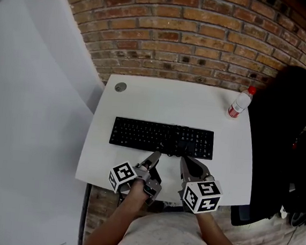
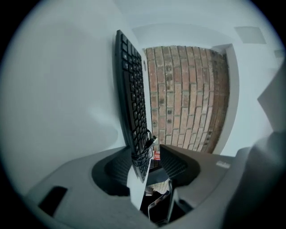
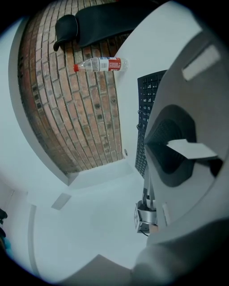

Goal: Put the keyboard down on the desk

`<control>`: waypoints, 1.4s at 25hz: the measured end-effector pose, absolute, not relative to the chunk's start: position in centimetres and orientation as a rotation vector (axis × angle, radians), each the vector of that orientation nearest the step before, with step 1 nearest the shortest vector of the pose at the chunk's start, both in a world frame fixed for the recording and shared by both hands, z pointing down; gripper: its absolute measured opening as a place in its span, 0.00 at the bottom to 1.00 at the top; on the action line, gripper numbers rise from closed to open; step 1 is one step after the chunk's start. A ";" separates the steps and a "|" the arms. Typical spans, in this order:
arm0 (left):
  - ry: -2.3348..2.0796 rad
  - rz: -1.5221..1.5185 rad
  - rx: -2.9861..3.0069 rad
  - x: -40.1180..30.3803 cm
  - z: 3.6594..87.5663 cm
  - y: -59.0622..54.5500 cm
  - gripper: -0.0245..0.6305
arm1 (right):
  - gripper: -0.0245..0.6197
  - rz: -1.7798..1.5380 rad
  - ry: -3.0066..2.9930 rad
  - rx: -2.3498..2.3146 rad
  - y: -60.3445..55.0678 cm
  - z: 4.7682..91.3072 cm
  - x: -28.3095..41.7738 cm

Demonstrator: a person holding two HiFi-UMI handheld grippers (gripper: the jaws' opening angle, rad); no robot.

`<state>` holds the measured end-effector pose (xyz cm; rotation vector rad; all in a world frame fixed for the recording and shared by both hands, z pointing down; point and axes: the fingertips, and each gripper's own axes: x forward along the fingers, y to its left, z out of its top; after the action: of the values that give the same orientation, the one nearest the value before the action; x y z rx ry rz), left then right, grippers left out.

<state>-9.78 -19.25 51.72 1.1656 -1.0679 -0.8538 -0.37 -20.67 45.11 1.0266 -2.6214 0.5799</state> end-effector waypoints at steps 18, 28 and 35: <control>-1.330 -0.409 1.741 -9.5 44.8 -14.2 0.20 | 0.05 0.517 -2.659 1.086 -15.3 41.3 -1.5; -1.452 -0.112 2.038 -7.7 42.2 -11.4 0.12 | 0.05 0.485 -2.665 1.159 -12.6 39.4 -0.7; -1.507 0.026 2.195 -6.8 40.7 -10.0 0.08 | 0.05 0.474 -2.666 1.212 -11.1 38.5 0.1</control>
<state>-6.80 -9.96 40.75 2.1951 -1.5066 0.0255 0.08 -11.08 38.45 1.2118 -2.6662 0.4736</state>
